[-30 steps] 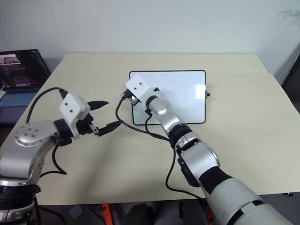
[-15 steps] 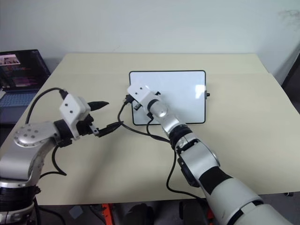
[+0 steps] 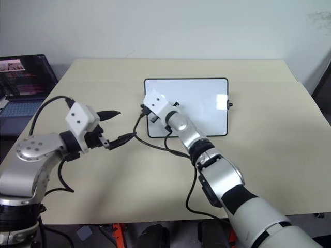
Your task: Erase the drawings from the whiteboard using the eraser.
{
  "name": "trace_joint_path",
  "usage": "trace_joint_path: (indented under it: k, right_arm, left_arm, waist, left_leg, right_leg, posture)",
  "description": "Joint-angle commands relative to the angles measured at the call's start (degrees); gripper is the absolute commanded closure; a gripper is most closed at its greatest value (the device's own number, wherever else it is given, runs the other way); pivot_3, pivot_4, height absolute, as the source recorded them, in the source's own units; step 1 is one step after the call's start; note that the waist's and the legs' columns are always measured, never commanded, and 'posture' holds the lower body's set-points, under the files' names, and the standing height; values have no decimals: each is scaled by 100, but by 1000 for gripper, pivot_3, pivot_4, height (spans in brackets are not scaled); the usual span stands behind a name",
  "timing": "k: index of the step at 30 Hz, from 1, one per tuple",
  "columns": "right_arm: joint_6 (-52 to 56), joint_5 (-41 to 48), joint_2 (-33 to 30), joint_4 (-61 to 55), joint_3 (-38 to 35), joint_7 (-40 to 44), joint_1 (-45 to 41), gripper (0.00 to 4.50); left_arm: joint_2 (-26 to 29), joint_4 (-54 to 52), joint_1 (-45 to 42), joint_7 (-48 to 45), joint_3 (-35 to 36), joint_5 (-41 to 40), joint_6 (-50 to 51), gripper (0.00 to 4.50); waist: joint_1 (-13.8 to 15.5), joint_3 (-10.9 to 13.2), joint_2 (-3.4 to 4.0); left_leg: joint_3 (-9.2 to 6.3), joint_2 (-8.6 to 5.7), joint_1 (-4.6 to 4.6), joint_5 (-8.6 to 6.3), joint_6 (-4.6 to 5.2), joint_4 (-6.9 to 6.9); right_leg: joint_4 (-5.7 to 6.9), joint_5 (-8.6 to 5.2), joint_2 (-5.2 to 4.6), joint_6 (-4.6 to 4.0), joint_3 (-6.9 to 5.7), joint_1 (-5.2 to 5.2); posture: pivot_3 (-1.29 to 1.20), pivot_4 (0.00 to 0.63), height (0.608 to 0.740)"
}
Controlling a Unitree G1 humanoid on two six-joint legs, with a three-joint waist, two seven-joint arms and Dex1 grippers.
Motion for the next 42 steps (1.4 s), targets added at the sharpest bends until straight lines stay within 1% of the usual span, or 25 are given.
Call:
trace_joint_path:
  k: [1,9,18,29,42]
  right_arm:
    - [115,-21,-186,-5,-19,28,146,3326]
    - [151,-67,-361,-172,16,134,333,3326]
    - [243,-79,-756,-562,91,319,676,3326]
    - [426,-4,-1061,-1186,41,541,964,3326]
    - [765,406,-798,-1997,-187,424,588,3326]
  left_arm:
    - [7,-49,-98,3,52,-54,-129,0]
    - [14,13,-144,-9,17,-50,-153,0]
    - [-6,104,-229,-1,-56,-43,-188,0]
    - [22,147,-278,-27,-67,-41,-187,0]
    - [29,156,-331,-74,-87,-36,-189,0]
  waist:
    - [3,0,0]
    - [54,-1,-1]
    - [152,-2,-3]
    - [159,-3,-5]
    - [141,-1,-3]
  left_leg:
    - [0,0,0,0,0,0]
    - [-6,-2,7,0,0,4]
    - [-9,-4,19,1,0,6]
    - [-10,-6,30,1,0,8]
    - [-9,-5,25,2,0,7]
  right_leg:
    - [0,0,0,0,0,0]
    - [1,0,0,0,-3,11]
    - [1,0,0,0,-5,24]
    - [6,1,-1,-1,-6,34]
    - [6,2,-1,-1,-4,27]
  posture:
    - [0,150,740]
    - [0,150,740]
    - [0,150,740]
    - [0,150,740]
    - [0,150,740]
